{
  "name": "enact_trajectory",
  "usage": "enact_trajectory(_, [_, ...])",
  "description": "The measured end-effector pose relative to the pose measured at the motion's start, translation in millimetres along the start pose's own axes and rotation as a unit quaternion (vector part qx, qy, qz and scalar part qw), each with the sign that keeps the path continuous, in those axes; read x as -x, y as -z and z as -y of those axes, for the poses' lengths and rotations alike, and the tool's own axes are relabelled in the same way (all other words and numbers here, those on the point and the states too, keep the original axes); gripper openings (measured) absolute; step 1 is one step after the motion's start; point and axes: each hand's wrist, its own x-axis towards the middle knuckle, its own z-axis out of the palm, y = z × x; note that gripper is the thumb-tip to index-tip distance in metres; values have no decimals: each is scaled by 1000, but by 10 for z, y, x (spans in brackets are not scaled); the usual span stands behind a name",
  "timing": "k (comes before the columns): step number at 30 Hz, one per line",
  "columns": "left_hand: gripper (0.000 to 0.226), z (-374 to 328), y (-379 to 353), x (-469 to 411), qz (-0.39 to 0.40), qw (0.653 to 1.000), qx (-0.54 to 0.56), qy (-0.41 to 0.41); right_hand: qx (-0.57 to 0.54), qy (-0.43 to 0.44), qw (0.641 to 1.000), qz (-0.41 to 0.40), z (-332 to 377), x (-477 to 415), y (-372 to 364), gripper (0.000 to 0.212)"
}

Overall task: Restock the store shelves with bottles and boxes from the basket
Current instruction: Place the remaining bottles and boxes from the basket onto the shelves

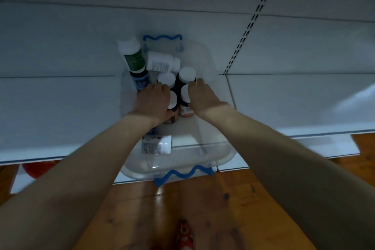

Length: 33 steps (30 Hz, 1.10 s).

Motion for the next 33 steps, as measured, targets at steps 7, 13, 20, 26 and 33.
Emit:
enact_trajectory(7, [72,114,-222,-118,14,1000,25,-3,-8,14,1000,10,-47,-228,-111,53])
enact_trajectory(13, [58,99,-189,-77,-2,1000,16,-20,-2,36,999,10,-108,-241,-166,54])
enact_trajectory(20, [57,-33,-1,312,-48,996,60,-48,1,7,1000,28,-55,-126,-81,48])
enact_trajectory(26, [44,-81,240,788,-99,984,136,-65,-28,15,999,-9,32,121,146,50])
enact_trajectory(33, [46,-212,674,1441,-180,965,190,-26,-70,19,995,-62,144,639,461,55])
